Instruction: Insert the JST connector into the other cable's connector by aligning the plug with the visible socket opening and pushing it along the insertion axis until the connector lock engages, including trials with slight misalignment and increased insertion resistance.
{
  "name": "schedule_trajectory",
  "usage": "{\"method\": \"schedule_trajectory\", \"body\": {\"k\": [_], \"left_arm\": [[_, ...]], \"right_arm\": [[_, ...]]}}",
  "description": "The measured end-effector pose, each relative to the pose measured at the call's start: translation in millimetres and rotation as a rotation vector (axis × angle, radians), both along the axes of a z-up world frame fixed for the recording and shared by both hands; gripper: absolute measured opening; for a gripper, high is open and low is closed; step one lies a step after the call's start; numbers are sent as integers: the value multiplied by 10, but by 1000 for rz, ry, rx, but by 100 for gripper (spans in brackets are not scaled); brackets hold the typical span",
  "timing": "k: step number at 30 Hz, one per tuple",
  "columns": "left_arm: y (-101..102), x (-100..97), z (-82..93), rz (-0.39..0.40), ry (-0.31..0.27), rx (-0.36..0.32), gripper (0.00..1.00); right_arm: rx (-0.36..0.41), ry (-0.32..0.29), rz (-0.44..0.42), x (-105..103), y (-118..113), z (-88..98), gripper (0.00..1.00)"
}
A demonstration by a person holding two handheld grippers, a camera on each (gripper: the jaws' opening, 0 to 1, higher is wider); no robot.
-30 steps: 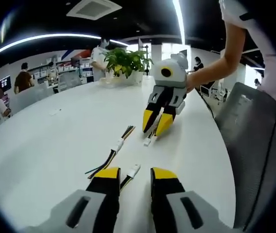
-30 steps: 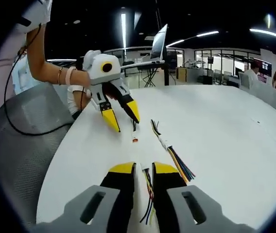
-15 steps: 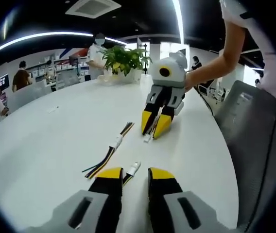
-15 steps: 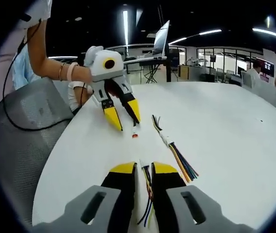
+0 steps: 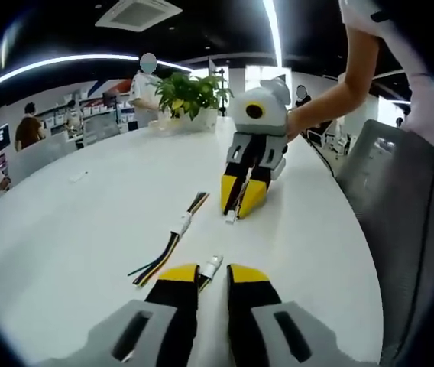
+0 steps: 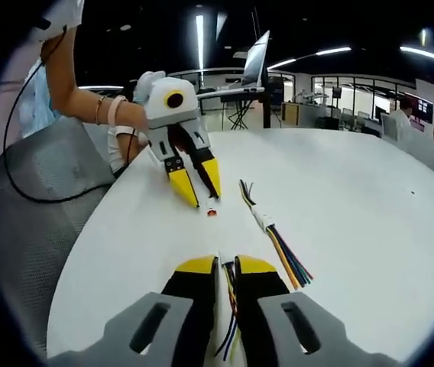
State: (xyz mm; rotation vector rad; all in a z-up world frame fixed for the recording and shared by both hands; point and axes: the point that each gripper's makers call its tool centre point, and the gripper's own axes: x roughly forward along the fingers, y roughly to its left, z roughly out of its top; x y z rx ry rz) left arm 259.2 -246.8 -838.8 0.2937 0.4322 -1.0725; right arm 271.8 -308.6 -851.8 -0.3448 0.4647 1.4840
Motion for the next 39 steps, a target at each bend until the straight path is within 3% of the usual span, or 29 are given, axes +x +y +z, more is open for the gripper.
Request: {"method": "schedule_trajectory", "body": {"k": [15,39], "left_arm": [[-53,-16,-2,-23,-12,5,0],[-57,-53,30,-36,1,-11,0]], "right_arm": [[6,-3,7,2,11,20,4],[-2,-23,25,-1,2,57,4]]}}
